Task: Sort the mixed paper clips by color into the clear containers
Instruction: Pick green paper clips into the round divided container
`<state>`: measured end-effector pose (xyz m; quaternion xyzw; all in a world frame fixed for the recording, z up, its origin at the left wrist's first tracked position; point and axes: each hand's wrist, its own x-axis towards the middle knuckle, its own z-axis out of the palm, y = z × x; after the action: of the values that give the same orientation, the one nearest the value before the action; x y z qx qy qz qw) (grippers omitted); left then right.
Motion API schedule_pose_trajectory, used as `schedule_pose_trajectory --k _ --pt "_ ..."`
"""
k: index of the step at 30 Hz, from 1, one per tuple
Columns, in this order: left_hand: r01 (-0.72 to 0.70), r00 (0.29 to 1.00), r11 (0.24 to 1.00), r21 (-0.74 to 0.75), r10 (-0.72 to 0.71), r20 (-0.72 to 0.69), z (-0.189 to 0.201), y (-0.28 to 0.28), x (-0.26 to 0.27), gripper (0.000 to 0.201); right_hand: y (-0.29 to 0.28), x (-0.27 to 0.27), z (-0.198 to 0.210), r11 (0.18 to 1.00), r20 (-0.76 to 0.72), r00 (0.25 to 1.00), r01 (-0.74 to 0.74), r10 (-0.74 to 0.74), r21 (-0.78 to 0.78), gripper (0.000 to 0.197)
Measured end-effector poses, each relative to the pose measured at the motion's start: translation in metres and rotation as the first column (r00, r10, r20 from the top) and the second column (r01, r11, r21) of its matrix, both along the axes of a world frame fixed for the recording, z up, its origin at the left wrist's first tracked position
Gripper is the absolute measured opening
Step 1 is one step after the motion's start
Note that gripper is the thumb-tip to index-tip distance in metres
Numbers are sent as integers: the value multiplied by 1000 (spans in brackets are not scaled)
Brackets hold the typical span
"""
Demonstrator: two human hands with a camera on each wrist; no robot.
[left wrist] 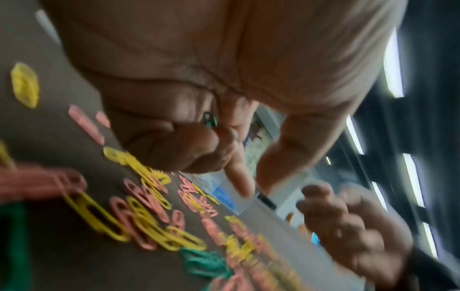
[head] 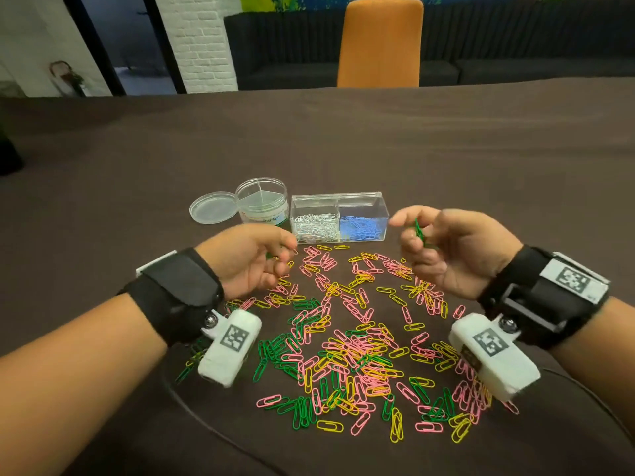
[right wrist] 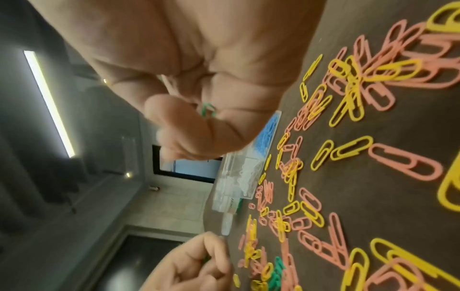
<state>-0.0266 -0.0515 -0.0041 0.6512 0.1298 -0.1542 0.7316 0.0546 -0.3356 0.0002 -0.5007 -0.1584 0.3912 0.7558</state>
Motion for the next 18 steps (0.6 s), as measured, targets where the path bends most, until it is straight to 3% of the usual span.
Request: schedule_pose_trajectory --k 1,2,3,4,5,6,7,8,9,10,11,14,18 --pt "90 995 964 252 -97 15 2 -2 -2 16 6 2 1 998 -22 1000 10 -11 -57 30" --pt "200 972 814 545 -234 -7 4 -5 -5 10 13 2 2 992 -27 1000 4 -8 -127 30" --pt "268 928 565 780 -370 -50 4 -6 -6 6 23 1 2 978 -14 1000 -8 5 -210 27" --pt "272 874 322 907 -476 -93 2 -9 -6 5 33 0 1 952 28 999 -21 31 -304 22" --pt "243 843 144 959 -521 -135 2 -12 -6 9 45 -3 1 907 122 989 -21 79 -420 20" --pt "214 837 41 976 -523 -162 2 -16 -7 13 58 -7 0 825 274 945 10 176 -564 22" --pt "183 840 -9 983 -519 -161 1 -19 -8 17 70 -12 0 705 442 832 91 334 -704 23" --pt "160 841 -35 987 -518 -154 -1 -22 -8 19 82 -15 -1 583 552 656 204 515 -786 21" --pt "149 841 -45 988 -520 -150 -3 -23 -7 20 94 -19 -1 502 583 470 299 663 -811 17" --pt "151 840 -39 988 -521 -149 -6 -24 -6 20 104 -22 -1 454 568 341 362 749 -815 14" --pt "161 843 -22 987 -517 -149 -7 -23 -6 18 113 -25 -1 426 546 281 391 789 -816 13" --pt "199 852 30 980 -498 -158 -10 -14 -8 11 131 -28 -4 372 494 275 394 825 -841 10" --pt "183 841 42 982 -524 -134 -14 -2 -11 11 142 -28 -11 276 415 247 449 876 -850 23"
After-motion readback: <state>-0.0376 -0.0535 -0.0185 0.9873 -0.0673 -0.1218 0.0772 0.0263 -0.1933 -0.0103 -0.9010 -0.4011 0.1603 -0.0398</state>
